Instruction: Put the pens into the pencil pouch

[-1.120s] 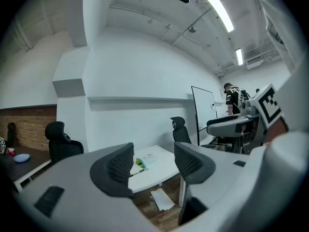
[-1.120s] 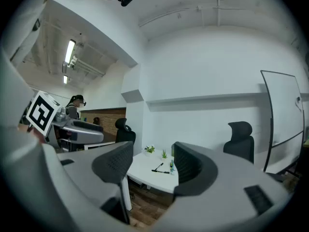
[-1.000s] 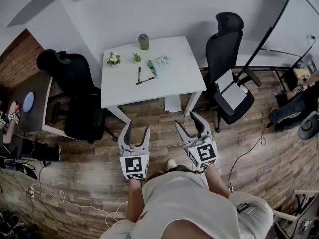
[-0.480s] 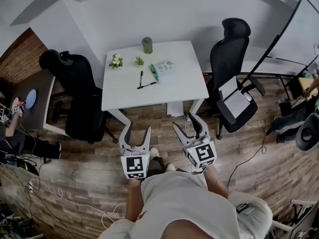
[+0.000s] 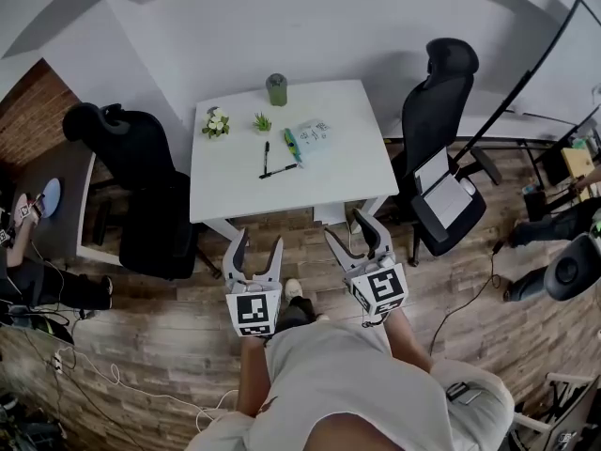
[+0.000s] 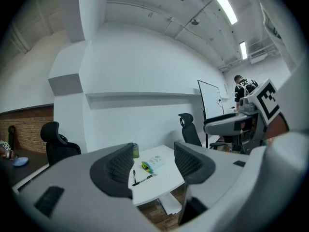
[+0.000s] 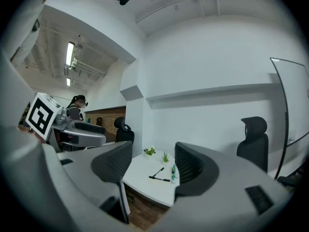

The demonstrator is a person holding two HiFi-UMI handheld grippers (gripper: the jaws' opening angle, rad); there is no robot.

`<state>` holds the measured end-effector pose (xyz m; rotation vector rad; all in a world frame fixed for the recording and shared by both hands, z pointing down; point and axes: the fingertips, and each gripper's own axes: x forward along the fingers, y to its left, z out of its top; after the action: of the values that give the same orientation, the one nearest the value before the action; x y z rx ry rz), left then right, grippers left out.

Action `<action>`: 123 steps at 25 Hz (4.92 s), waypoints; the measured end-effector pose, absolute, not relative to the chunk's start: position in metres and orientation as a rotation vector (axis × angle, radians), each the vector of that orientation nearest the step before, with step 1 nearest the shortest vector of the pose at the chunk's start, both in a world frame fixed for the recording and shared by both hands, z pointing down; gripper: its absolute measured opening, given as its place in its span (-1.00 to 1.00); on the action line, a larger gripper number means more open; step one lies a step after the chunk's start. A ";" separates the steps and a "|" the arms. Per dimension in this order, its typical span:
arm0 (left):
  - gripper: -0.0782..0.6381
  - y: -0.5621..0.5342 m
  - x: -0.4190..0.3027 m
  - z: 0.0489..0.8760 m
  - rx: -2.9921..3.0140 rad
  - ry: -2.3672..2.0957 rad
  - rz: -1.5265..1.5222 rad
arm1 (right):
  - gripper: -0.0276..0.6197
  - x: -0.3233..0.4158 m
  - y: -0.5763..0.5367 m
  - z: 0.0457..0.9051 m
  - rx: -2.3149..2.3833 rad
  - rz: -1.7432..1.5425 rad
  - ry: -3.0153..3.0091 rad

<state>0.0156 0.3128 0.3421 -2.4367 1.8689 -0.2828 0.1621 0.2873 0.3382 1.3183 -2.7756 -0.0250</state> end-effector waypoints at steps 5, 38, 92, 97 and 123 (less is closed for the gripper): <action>-0.05 0.279 -0.004 0.344 -2.474 1.830 -0.276 | -0.09 0.142 0.256 0.338 1.354 -0.028 -2.743; -0.10 0.121 -0.072 0.362 -2.592 1.721 -0.238 | -0.09 0.071 0.111 0.356 1.443 -0.008 -2.624; -0.28 -0.042 -0.080 0.624 -2.848 2.038 -1.114 | -0.14 0.017 -0.082 0.555 0.854 0.429 -2.436; -0.29 -0.039 -0.076 0.640 -2.882 2.006 -1.170 | -0.15 0.010 -0.075 0.569 0.817 0.450 -2.408; -0.64 -0.024 -0.065 0.706 -2.890 1.946 -1.530 | -0.19 0.029 -0.089 0.598 0.886 0.421 -2.294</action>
<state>-0.0647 -0.0243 0.7061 -2.8904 1.9461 -1.5295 0.0291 -0.0889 0.5980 0.8862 -2.2941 0.4209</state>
